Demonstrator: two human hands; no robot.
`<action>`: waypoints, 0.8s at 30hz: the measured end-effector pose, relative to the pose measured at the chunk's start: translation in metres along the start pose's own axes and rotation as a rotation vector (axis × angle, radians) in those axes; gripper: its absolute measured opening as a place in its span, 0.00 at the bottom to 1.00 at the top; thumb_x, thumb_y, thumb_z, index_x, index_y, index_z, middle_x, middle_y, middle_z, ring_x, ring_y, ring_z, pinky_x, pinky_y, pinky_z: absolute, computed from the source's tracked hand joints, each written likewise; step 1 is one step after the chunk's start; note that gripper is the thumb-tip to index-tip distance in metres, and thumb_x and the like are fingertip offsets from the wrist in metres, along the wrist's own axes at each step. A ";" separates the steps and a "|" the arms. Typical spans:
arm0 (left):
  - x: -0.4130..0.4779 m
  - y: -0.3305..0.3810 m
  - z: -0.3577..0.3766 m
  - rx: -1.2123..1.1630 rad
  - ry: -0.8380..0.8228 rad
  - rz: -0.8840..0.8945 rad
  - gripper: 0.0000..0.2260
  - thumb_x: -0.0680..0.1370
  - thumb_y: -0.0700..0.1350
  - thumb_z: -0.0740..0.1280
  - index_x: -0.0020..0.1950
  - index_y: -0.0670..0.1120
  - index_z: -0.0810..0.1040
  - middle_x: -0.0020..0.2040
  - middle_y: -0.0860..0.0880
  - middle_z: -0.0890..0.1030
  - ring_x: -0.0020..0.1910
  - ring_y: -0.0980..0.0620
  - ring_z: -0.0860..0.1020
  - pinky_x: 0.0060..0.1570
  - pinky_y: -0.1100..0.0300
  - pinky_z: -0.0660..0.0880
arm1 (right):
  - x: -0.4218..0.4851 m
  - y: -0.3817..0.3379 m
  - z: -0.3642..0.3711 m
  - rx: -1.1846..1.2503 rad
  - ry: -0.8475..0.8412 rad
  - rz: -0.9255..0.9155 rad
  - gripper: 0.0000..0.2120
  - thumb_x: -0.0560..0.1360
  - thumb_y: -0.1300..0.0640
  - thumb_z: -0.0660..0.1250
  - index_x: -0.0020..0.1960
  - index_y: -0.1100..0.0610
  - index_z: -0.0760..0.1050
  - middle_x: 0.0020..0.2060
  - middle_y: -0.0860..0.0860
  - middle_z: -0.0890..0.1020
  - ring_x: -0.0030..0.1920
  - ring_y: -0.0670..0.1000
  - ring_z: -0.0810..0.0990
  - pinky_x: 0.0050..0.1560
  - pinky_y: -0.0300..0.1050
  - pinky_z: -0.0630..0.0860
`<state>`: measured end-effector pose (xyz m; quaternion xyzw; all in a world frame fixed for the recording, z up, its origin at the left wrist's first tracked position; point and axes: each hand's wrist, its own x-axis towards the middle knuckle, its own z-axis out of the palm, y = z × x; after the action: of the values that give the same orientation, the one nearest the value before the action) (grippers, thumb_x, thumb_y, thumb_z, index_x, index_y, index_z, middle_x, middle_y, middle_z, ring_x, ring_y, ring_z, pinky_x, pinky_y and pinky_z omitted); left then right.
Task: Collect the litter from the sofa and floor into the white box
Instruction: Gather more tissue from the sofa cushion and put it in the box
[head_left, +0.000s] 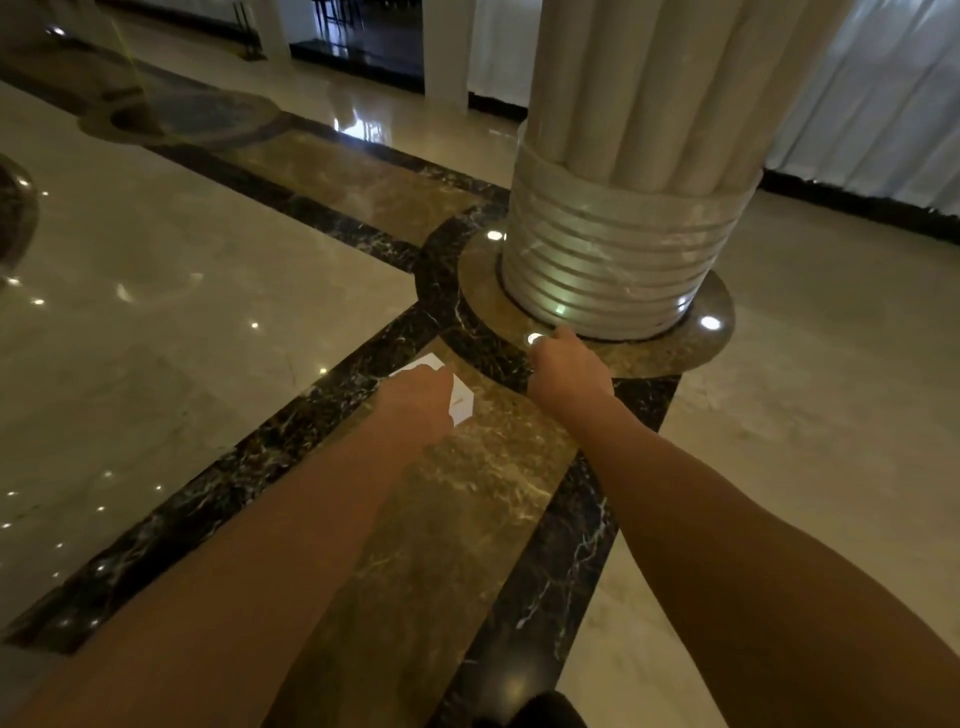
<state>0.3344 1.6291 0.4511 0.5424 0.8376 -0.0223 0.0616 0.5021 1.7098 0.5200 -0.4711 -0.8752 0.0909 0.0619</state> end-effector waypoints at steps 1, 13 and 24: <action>0.020 -0.002 0.004 -0.006 -0.005 -0.007 0.26 0.74 0.55 0.68 0.69 0.50 0.66 0.63 0.47 0.74 0.61 0.45 0.74 0.58 0.50 0.72 | 0.019 0.005 0.005 0.000 -0.009 0.007 0.11 0.74 0.60 0.65 0.56 0.55 0.75 0.54 0.55 0.72 0.51 0.56 0.76 0.42 0.49 0.71; 0.292 -0.017 0.025 -0.067 -0.096 -0.180 0.15 0.78 0.47 0.62 0.64 0.45 0.68 0.60 0.45 0.75 0.57 0.47 0.75 0.55 0.54 0.72 | 0.319 0.042 0.086 -0.031 -0.123 -0.180 0.15 0.73 0.60 0.68 0.58 0.59 0.72 0.56 0.56 0.70 0.50 0.58 0.76 0.42 0.50 0.72; 0.455 -0.092 0.057 -0.201 -0.084 -0.347 0.11 0.74 0.45 0.63 0.55 0.47 0.72 0.45 0.45 0.78 0.41 0.43 0.77 0.35 0.52 0.71 | 0.529 -0.004 0.191 0.000 -0.300 -0.372 0.21 0.72 0.59 0.71 0.63 0.56 0.71 0.64 0.56 0.69 0.54 0.55 0.77 0.49 0.47 0.75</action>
<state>0.0712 1.9980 0.3340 0.3795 0.9132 0.0285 0.1454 0.1719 2.1303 0.3461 -0.2828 -0.9464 0.1466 -0.0531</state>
